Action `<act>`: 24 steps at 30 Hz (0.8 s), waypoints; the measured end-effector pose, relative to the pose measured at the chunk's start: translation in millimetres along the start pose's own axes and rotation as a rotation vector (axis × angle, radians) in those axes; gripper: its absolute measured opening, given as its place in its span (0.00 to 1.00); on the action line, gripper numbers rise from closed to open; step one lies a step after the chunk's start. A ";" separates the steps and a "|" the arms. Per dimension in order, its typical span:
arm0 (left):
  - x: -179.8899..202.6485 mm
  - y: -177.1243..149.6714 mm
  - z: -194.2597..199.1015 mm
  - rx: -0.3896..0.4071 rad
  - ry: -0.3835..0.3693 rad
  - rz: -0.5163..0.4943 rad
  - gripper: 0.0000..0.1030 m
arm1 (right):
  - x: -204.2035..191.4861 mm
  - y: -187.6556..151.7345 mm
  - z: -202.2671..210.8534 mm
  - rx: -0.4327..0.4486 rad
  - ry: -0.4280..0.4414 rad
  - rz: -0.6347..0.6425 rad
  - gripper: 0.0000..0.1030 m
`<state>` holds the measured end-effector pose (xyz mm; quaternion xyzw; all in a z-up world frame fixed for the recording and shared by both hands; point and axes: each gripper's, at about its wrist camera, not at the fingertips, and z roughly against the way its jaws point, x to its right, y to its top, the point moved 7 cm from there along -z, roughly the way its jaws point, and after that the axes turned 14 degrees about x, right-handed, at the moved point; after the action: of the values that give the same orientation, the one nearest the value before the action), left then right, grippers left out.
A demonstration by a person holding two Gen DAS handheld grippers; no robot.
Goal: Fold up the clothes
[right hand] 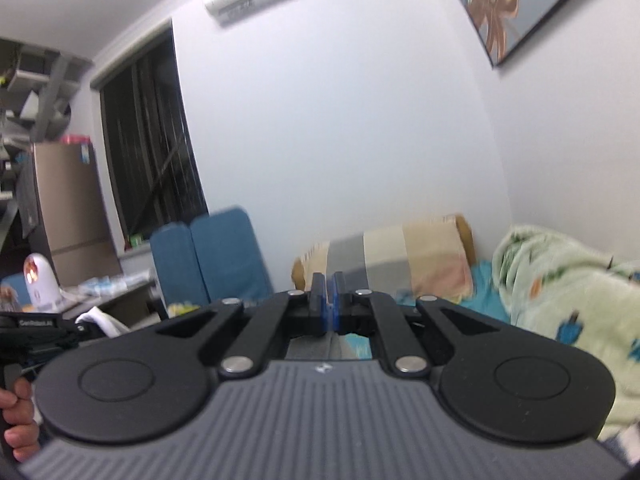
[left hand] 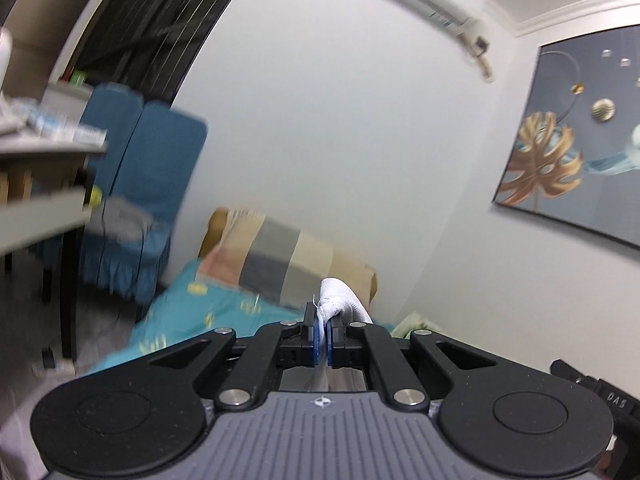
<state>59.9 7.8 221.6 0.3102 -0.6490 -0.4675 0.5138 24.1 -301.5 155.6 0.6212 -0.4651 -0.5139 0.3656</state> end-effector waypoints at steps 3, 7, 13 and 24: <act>21.3 50.3 18.9 0.058 -0.023 -0.037 0.03 | -3.2 47.0 11.2 0.059 -0.001 -0.007 0.06; 53.2 119.2 50.5 0.153 -0.070 -0.066 0.03 | -12.4 113.5 31.1 0.149 0.010 0.009 0.06; 81.4 185.9 101.7 0.219 -0.098 -0.065 0.03 | -40.8 176.3 68.3 0.222 0.031 0.080 0.06; 60.9 186.7 146.1 0.195 -0.103 -0.023 0.03 | -7.9 136.4 100.7 0.124 0.013 0.066 0.06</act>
<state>-82.4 65.3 412.3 0.3419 -0.7134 -0.4232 0.4417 -102.4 -332.5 264.6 0.6302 -0.5139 -0.4676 0.3465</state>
